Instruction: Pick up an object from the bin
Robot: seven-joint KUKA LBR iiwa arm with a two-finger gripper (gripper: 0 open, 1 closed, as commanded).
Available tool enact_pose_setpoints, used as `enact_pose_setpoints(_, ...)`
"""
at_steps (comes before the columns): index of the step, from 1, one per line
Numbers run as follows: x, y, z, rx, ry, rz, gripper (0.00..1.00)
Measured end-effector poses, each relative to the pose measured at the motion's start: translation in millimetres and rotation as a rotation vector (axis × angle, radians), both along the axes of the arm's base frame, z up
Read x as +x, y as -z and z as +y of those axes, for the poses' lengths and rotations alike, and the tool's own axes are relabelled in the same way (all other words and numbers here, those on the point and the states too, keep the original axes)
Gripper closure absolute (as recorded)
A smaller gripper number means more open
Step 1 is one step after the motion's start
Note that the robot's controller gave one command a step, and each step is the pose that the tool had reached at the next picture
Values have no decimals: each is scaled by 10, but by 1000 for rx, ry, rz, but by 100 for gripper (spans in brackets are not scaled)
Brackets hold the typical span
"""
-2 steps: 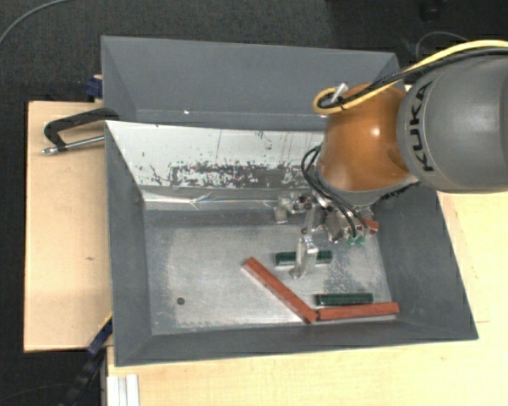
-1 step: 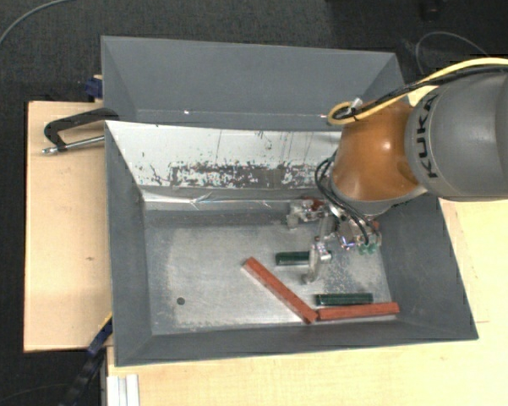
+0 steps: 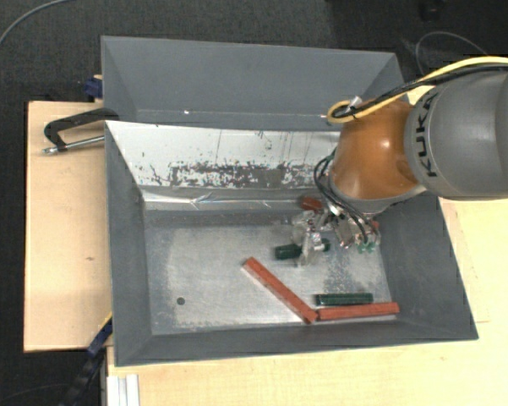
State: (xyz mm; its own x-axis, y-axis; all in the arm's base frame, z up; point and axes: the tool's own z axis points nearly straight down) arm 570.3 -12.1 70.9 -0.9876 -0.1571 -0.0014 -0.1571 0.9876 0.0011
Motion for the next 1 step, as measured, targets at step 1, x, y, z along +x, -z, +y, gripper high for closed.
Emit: enact_pose_setpoints(1, -73, -1621, 319, 0, -62, -14, 100)
